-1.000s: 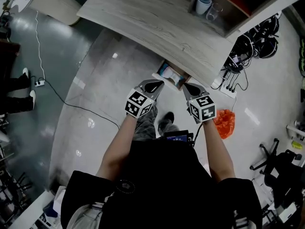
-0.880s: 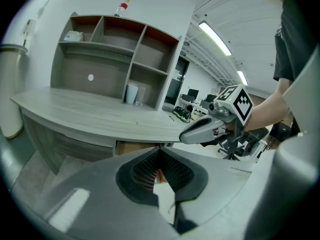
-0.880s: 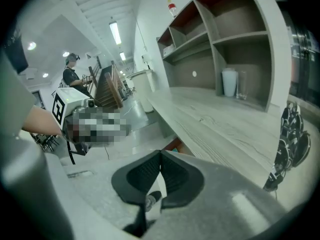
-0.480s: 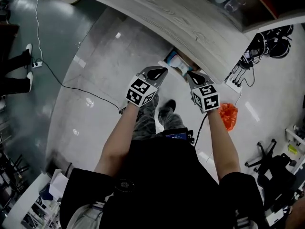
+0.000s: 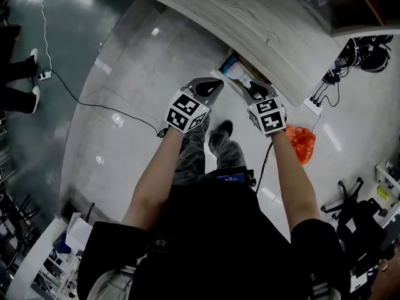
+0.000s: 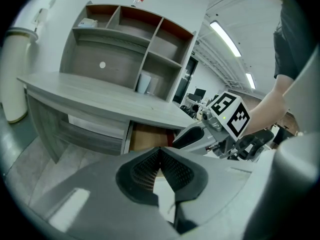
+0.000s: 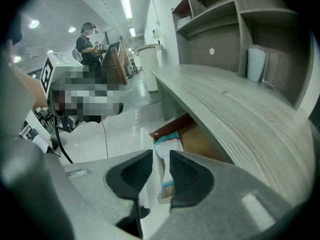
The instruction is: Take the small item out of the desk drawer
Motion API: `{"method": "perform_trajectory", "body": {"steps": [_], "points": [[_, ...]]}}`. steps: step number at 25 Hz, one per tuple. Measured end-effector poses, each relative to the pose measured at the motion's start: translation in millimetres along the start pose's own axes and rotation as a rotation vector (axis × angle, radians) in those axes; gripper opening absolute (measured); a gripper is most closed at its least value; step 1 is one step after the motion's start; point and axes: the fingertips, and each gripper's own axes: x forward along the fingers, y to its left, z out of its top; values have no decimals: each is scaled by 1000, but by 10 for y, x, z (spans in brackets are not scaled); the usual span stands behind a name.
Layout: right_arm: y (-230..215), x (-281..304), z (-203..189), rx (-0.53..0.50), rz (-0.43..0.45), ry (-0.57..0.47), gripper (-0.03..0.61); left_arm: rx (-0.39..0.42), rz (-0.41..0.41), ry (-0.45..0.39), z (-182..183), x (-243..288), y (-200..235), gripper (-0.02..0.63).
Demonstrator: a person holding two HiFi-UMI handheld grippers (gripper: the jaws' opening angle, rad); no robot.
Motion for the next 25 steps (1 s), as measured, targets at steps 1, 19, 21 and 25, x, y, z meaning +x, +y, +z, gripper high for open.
{"method": "perform_trajectory", "body": {"steps": [1, 19, 21, 25], "points": [[-7, 50, -10, -5, -3, 9, 100, -2, -2, 3, -23, 13, 10, 0], [-164, 731, -237, -216, -73, 202, 206, -33, -20, 32, -322, 147, 154, 0], [-190, 789, -269, -232, -83, 226, 210, -34, -20, 31, -322, 141, 167, 0], [-229, 903, -348, -260, -105, 283, 210, -34, -13, 34, -338, 111, 207, 0]]}}
